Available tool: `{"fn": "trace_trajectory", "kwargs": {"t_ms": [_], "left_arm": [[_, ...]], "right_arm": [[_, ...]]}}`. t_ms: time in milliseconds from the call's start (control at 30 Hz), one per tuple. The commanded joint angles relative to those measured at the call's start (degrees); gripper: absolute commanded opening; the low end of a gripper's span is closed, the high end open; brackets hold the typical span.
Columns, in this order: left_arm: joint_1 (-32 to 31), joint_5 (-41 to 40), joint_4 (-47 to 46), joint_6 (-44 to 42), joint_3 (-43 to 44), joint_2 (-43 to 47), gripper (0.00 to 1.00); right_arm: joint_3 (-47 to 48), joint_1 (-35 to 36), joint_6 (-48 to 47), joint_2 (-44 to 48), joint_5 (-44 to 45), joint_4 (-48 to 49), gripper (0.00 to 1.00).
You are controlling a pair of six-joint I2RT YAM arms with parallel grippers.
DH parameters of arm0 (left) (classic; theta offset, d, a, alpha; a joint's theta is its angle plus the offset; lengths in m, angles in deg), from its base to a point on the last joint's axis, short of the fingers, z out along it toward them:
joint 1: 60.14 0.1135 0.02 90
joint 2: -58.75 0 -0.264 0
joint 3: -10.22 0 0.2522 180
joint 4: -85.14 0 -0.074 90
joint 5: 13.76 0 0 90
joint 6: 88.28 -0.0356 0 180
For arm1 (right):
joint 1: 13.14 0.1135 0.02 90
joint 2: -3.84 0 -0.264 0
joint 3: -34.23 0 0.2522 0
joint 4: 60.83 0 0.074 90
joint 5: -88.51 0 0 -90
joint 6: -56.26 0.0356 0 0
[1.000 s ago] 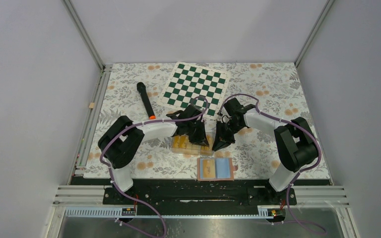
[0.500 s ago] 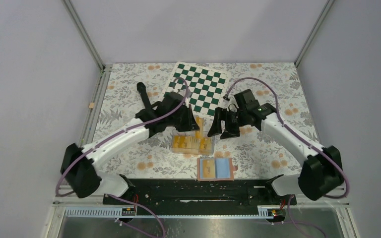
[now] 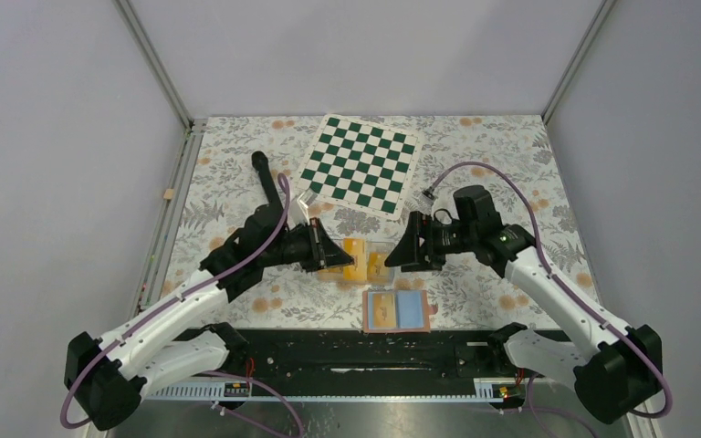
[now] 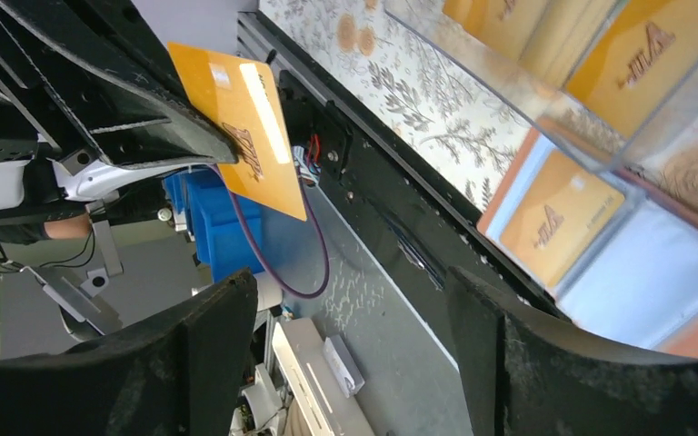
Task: Put the credit cards into the card holder
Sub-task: Pick up the credit card from the storage box, then insert the credit card into the card holder.
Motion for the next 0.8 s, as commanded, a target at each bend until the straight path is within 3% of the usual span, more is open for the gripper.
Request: {"fn": "trace_trajectory", "kwargs": {"t_ms": [0, 267, 467, 767], "left_arm": [[-0.4, 4.4, -9.1, 6.0, -4.4, 2.5, 0.0], [-7.1, 2.8, -14.3, 10.3, -9.6, -5.0, 0.0], [-12.5, 2.0, -27.2, 13.1, -11.1, -15.3, 0.0], [-14.8, -8.0, -32.0, 16.7, -13.8, -22.8, 0.0]], "right_arm": [[-1.6, -0.4, -1.3, 3.7, 5.0, -7.2, 0.82], [-11.3, -4.3, -2.8, 6.4, 14.6, -13.8, 0.84], [-15.9, -6.2, -4.6, 2.2, 18.1, -14.2, 0.78], [-18.9, -7.7, -6.6, -2.8, 20.7, -10.7, 0.74]]}}
